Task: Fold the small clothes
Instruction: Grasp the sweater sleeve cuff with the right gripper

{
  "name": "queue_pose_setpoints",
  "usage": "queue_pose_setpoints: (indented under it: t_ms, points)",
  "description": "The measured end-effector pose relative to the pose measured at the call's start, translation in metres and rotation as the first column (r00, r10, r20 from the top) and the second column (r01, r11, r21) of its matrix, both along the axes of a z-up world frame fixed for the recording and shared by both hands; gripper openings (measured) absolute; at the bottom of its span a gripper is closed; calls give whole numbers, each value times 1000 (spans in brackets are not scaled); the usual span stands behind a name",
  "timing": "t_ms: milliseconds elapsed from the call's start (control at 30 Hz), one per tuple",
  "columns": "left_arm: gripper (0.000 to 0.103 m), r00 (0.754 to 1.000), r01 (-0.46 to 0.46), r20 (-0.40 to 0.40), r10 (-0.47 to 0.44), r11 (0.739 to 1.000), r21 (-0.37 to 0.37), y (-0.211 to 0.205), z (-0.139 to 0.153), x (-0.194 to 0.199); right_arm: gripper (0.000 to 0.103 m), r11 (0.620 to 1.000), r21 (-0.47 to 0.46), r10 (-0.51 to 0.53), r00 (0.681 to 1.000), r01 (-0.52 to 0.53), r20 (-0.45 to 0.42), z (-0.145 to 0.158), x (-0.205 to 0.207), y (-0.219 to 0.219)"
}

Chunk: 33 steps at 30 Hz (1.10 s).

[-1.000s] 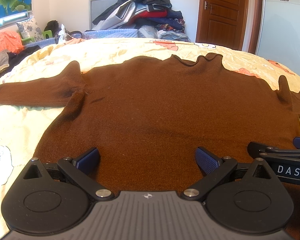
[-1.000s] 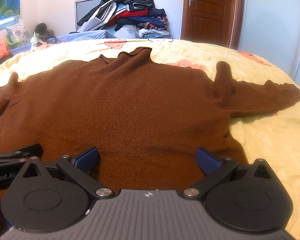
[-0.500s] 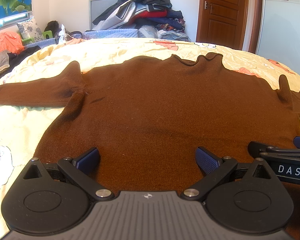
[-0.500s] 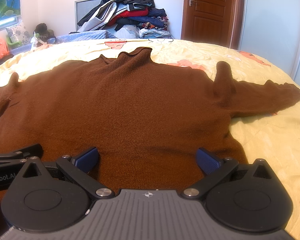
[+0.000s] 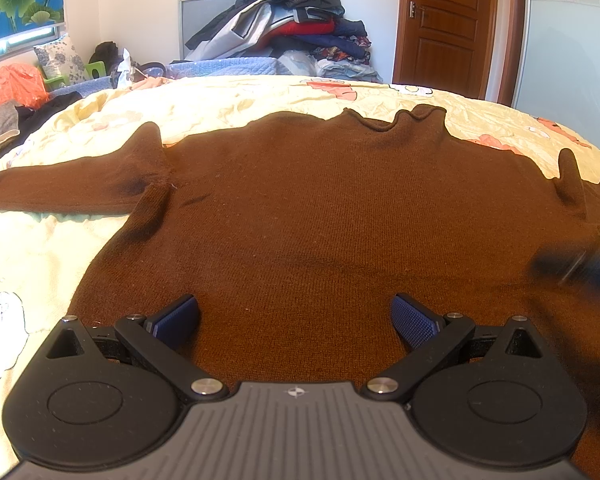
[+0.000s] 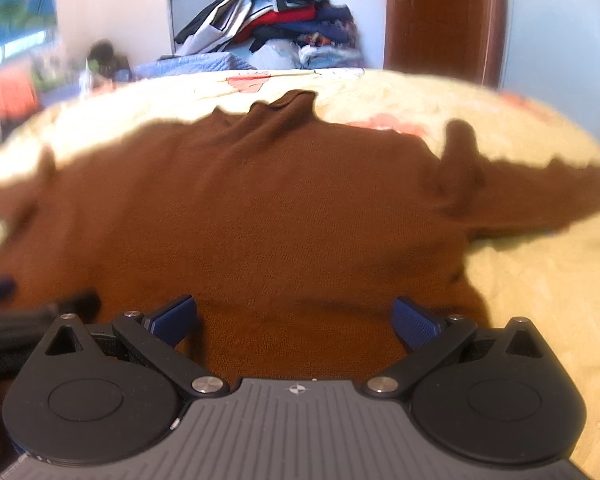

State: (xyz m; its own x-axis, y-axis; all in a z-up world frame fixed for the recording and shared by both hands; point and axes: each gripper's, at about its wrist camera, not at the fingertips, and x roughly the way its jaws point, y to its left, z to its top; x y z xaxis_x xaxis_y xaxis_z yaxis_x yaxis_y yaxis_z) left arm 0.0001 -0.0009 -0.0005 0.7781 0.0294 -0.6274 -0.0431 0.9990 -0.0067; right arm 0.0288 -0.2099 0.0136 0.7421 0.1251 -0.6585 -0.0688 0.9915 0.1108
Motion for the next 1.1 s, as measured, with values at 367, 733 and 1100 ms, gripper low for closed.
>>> queue_pose_setpoints:
  t_ms: [367, 733, 1100]
  points:
    - [103, 1000, -1, 0, 1, 1000, 1, 0, 0, 0, 99, 677, 603, -512, 859, 422, -27, 35, 42, -307]
    - [103, 1000, 0, 0, 0, 1000, 1, 1, 0, 0, 67, 502, 636, -673, 726, 586, -138, -9, 103, -429]
    - [103, 1000, 1, 0, -1, 1000, -3, 1, -2, -1, 13, 550, 603, -663, 741, 578, -105, -14, 111, -429]
